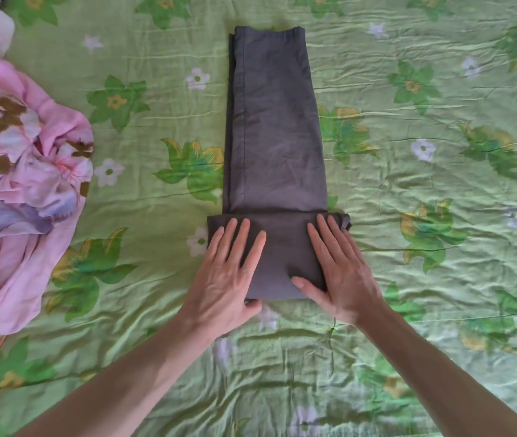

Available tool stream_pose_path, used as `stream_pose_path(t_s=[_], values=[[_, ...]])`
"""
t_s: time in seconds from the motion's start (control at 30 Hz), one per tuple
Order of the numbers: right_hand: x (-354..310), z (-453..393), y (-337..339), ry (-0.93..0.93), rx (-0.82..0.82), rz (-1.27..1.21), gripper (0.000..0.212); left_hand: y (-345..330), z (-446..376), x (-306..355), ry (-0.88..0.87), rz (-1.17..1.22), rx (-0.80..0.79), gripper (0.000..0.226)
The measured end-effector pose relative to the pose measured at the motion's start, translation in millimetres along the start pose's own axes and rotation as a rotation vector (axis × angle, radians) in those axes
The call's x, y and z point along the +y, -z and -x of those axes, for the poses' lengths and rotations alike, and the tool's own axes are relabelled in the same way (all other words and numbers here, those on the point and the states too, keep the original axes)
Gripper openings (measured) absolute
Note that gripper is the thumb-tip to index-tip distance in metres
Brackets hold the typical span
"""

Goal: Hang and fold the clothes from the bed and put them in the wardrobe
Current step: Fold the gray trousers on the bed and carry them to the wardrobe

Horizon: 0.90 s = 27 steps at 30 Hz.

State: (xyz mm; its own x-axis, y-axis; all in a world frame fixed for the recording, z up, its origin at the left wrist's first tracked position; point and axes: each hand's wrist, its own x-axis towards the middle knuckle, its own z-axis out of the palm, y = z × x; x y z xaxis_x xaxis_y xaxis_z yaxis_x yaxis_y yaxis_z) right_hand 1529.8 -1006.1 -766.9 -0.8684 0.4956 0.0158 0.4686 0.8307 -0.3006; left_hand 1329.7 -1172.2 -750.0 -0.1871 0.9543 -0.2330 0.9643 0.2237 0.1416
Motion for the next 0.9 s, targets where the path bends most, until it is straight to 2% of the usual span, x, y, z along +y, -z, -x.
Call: stream_pose_path(t_s=[0.13,0.37,0.53,0.63,0.77,0.9], values=[[13.8,3.0,11.7,0.091,-0.126,0.06,0.115,8.6,-0.9,6.8,0.044,-0.014,-0.071,0.122],[16.4,26.3,30.4,0.109,-0.098,0.057,0.122,37.7,6.0,15.1,0.058,0.085,-0.136,0.094],[13.5,46.9,49.4,0.162,-0.078,-0.087,0.087,63.8,21.2,6.5,-0.046,0.228,-0.105,0.044],[9.2,61.0,59.3,0.139,-0.064,-0.182,0.074,81.3,25.1,-7.2,-0.068,0.357,-0.126,0.037],[1.4,70.2,69.3,0.024,0.025,-0.29,0.053,87.9,30.7,-26.6,-0.04,0.562,-0.227,0.01],[-5.2,69.2,71.8,-0.153,0.088,-0.414,0.035,79.8,32.2,-38.6,0.179,0.882,-0.21,0.026]])
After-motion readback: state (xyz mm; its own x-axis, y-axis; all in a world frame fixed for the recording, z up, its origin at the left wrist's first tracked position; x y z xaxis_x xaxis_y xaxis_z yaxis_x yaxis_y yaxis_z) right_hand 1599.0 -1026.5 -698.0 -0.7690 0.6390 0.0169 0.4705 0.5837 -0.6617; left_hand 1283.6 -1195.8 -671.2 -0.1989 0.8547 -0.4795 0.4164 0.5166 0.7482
